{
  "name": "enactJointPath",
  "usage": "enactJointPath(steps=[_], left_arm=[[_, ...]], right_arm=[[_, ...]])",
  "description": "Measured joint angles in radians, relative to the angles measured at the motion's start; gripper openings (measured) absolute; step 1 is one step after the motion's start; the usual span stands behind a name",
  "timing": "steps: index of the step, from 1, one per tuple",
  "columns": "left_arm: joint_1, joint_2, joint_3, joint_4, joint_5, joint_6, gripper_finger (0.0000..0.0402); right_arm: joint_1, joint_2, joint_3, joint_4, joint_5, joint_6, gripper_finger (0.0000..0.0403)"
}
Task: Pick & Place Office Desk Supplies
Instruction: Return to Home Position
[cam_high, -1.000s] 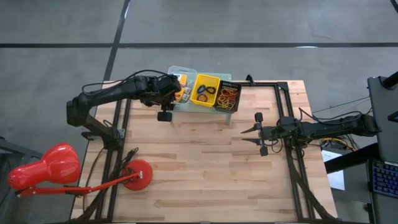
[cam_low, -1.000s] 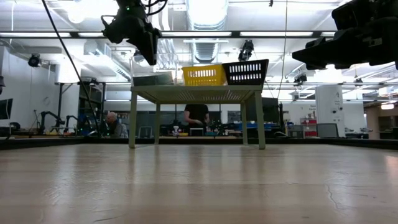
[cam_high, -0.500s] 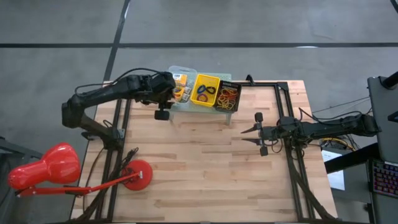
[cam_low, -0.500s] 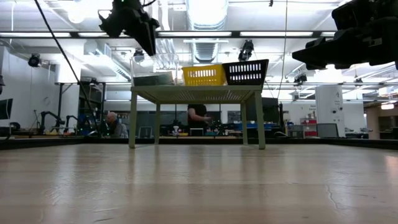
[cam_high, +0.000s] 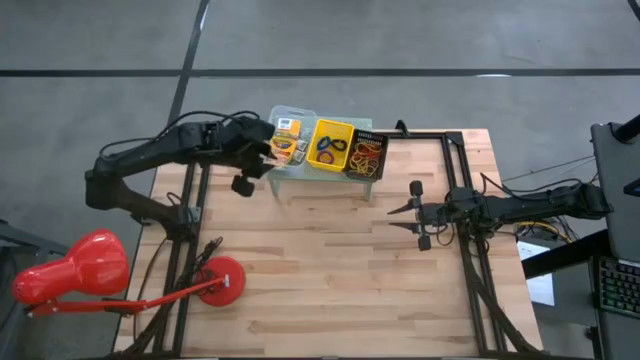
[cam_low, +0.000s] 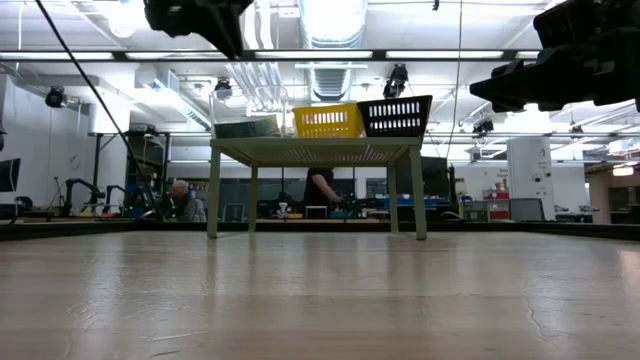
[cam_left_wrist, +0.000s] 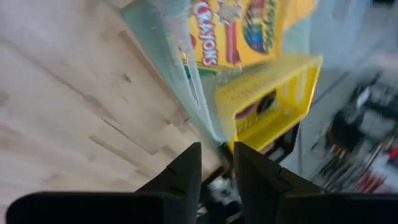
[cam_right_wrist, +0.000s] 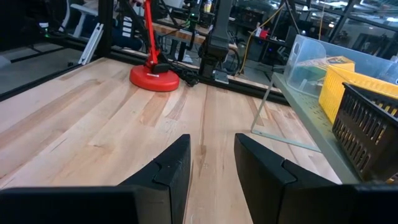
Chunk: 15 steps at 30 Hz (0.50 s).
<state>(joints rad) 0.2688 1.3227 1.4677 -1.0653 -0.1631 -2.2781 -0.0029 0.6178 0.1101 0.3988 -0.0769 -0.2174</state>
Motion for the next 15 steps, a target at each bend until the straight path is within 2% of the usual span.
enactJointPath(steps=[3,6,12,15], left_arm=[[-0.019,-0.022,0.0,0.0,0.0,0.148,0.0098],[-0.042,-0.04,0.0,0.0,0.0,0.36,0.0098],[-0.102,-0.043,0.0,-0.001,0.0,0.964,0.0098],[-0.128,-0.039,0.0,-0.001,-0.005,1.214,0.0098]], right_arm=[[0.0,0.0,0.0,0.0,0.0,0.0,0.0121],[0.0,0.0,0.0,0.0,0.0,0.0,0.0121],[0.0,0.0,0.0,0.0,0.0,0.0,0.0121],[0.0,0.0,0.0,0.0,0.0,0.0,0.0121]])
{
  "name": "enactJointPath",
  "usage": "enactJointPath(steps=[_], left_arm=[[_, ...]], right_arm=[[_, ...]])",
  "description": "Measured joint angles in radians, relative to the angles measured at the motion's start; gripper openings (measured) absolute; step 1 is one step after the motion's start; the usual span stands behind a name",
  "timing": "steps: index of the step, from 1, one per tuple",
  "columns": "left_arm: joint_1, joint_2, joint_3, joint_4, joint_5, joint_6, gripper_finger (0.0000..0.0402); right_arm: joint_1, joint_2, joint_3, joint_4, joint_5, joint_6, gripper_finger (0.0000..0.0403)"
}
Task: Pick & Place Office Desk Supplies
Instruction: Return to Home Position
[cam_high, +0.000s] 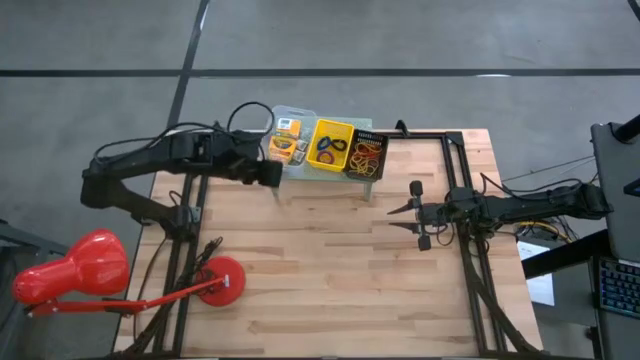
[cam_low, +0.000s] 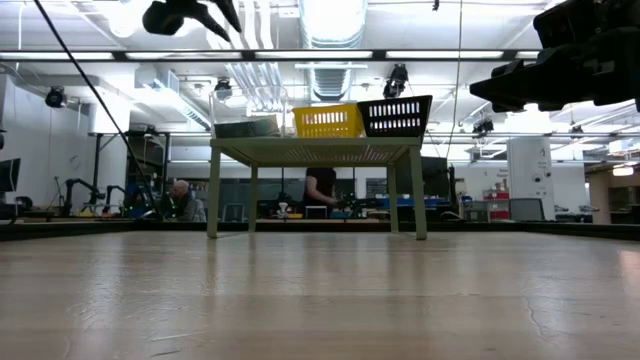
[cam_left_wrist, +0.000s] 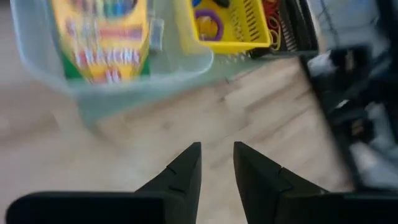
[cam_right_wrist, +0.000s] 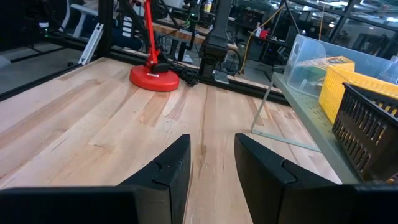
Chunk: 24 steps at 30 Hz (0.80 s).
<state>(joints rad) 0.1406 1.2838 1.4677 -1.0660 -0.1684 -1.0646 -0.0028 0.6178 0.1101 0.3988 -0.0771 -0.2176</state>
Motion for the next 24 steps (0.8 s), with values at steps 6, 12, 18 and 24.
enactJointPath(steps=[6,12,18,24], left_arm=[[-0.023,0.021,-0.001,0.0,-0.2,0.284,0.0098],[-0.026,0.056,-0.012,0.011,-0.448,0.423,0.0097],[-0.03,0.078,-0.083,0.237,-0.41,0.555,0.0097],[-0.1,0.078,-0.243,0.573,-0.311,0.808,0.0097]], right_arm=[[0.0,0.0,0.0,0.0,0.0,0.0,0.0121],[0.0,0.0,0.0,0.0,0.0,0.0,0.0121],[0.0,0.0,0.0,0.0,0.0,0.0,0.0121],[0.0,0.0,0.0,0.0,0.0,0.0,0.0121]])
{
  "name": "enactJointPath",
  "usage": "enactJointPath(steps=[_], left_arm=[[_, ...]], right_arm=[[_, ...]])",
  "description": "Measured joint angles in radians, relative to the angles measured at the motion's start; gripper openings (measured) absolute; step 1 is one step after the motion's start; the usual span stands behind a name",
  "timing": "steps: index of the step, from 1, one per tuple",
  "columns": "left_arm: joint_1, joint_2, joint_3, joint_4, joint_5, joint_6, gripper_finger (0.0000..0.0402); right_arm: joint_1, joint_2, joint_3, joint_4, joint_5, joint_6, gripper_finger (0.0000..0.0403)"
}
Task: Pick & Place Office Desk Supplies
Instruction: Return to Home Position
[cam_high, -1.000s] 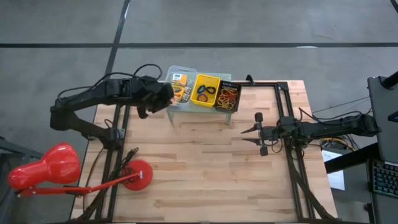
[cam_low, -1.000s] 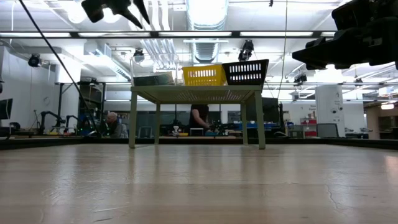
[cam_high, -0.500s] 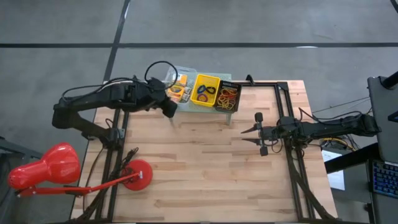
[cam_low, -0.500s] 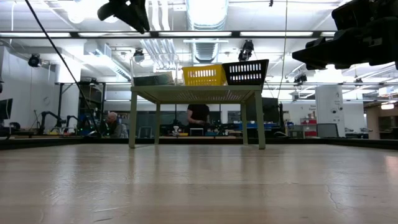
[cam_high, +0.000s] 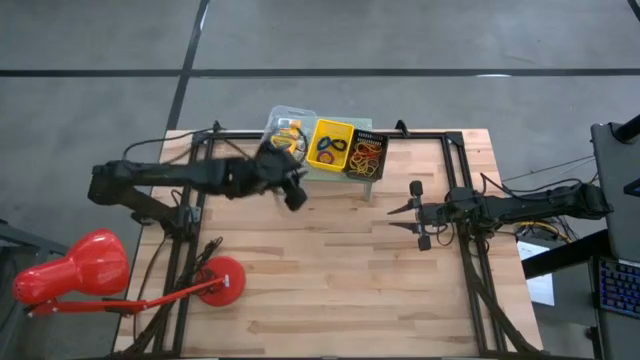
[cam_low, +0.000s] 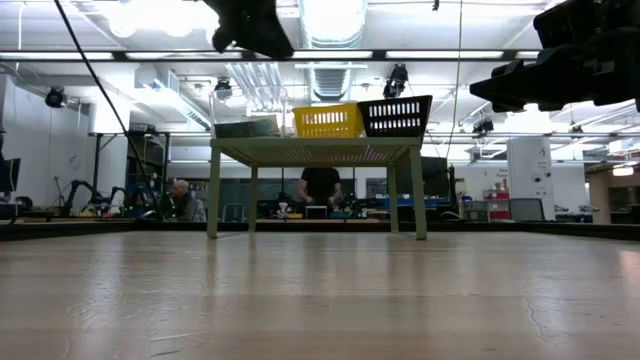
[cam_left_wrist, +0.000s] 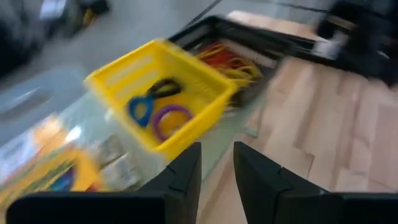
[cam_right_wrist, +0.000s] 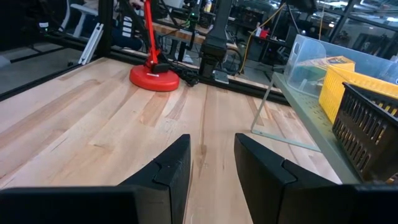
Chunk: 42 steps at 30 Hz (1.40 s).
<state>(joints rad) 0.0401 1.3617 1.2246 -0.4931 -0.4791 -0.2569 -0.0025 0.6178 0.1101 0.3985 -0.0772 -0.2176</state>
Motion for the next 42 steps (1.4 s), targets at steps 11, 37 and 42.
enactJointPath(steps=[11,37,42], left_arm=[[-0.179,-0.064,-0.407,0.686,-0.122,0.413,0.0097],[-0.257,-0.624,-1.204,1.358,0.364,0.738,0.0097],[-0.257,-0.655,-1.218,1.308,0.476,0.796,0.0097]], right_arm=[[0.0,0.0,0.0,0.0,0.0,0.0,0.0121],[0.0,0.0,0.0,-0.001,0.0,0.0,0.0121],[0.0,0.0,0.0,-0.001,0.0,0.0,0.0121]])
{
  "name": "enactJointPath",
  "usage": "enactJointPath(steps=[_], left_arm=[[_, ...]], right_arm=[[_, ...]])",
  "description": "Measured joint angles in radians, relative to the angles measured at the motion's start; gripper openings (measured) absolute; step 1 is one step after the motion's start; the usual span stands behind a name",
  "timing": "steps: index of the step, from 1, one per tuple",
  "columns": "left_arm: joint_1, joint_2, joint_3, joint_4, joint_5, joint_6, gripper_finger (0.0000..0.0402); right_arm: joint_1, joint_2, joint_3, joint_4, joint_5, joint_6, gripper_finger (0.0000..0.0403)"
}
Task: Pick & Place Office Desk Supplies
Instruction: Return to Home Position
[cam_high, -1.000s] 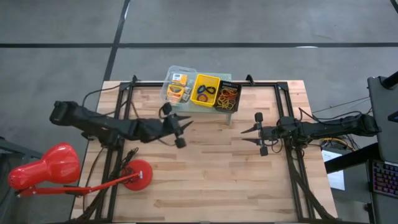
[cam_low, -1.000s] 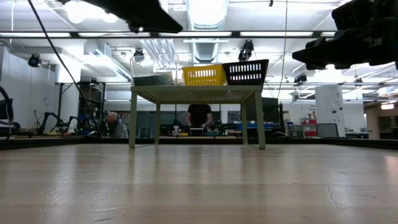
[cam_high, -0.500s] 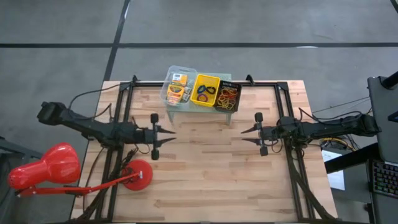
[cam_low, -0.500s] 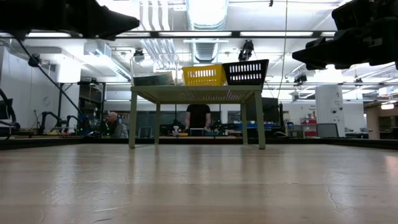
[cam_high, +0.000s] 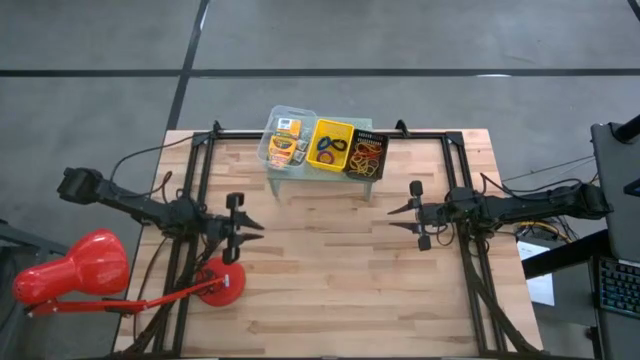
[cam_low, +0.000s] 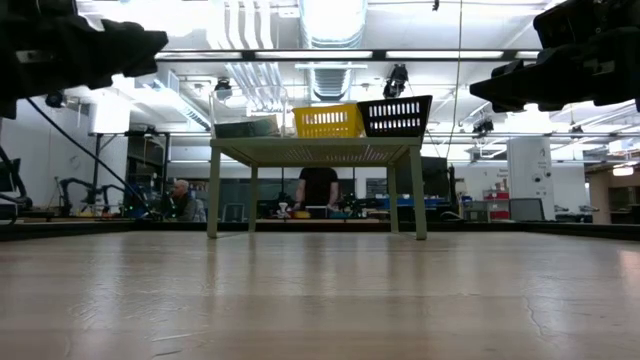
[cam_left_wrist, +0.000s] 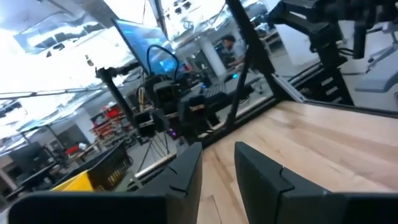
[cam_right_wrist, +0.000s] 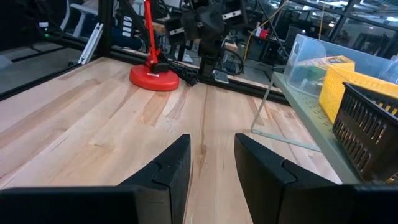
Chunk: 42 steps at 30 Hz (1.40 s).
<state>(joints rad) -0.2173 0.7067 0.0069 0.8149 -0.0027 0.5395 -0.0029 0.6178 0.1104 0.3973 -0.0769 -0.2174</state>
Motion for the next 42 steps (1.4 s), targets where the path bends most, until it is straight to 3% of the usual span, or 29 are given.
enactJointPath(steps=[8,11,16,32,42], left_arm=[[0.0,-0.022,-0.001,0.022,0.005,0.003,0.0097],[0.0,-0.081,-0.003,0.013,-0.049,-0.039,0.0097],[0.0,-0.24,-0.003,-0.187,-0.141,-0.087,0.0097],[-0.001,-0.707,-0.004,-0.695,-0.097,-0.038,0.0097],[-0.004,-0.707,-0.003,-0.715,-0.089,0.007,0.0097]], right_arm=[[0.0,0.0,0.0,0.001,0.0,0.0,0.0121],[0.0,0.0,0.0,0.001,0.0,0.0,0.0121],[0.0,0.0,0.0,0.001,0.0,0.0,0.0121],[0.0,0.0,0.0,0.001,0.0,0.0,0.0121],[0.0,0.002,0.0,-0.005,0.0,0.0,0.0121]])
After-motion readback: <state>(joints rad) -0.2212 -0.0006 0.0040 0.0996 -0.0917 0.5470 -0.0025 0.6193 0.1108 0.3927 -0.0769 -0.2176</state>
